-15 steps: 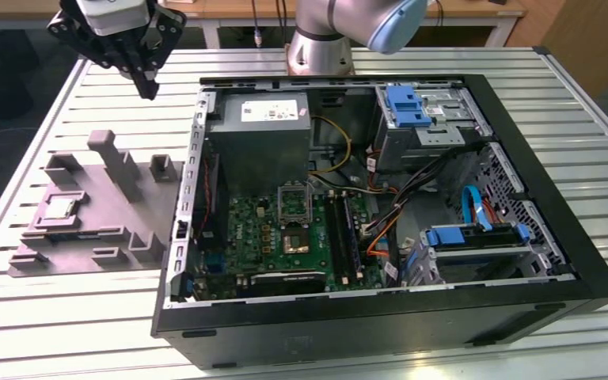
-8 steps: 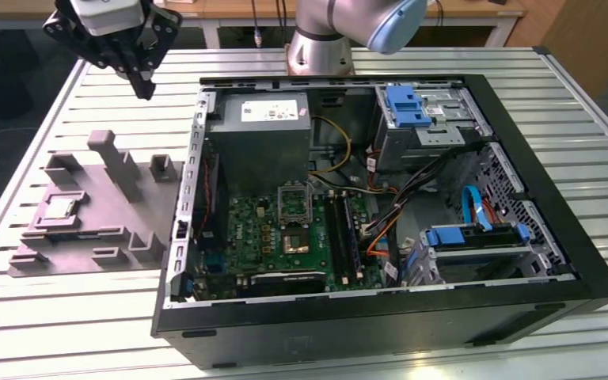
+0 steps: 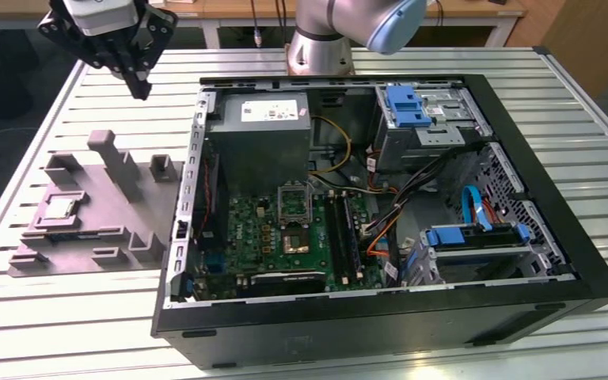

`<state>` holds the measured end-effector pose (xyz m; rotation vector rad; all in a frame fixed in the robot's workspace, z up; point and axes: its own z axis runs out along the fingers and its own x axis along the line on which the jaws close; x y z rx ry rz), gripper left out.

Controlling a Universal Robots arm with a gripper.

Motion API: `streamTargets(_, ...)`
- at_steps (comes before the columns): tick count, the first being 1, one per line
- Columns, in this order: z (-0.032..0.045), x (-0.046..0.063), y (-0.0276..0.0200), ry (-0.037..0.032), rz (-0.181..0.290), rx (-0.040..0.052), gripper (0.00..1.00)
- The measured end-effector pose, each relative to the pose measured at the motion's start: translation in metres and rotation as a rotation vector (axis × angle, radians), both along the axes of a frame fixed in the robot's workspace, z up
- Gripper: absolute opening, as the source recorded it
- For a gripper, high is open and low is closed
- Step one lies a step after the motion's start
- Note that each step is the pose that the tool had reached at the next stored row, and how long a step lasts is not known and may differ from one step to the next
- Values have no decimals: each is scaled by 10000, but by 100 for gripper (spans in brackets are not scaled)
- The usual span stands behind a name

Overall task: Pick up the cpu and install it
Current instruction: 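Reach for the cpu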

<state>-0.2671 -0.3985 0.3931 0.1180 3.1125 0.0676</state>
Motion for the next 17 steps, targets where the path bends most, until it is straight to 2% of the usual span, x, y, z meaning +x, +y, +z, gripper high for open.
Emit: streamTargets(17,0,-98,0,0,0,0,11)
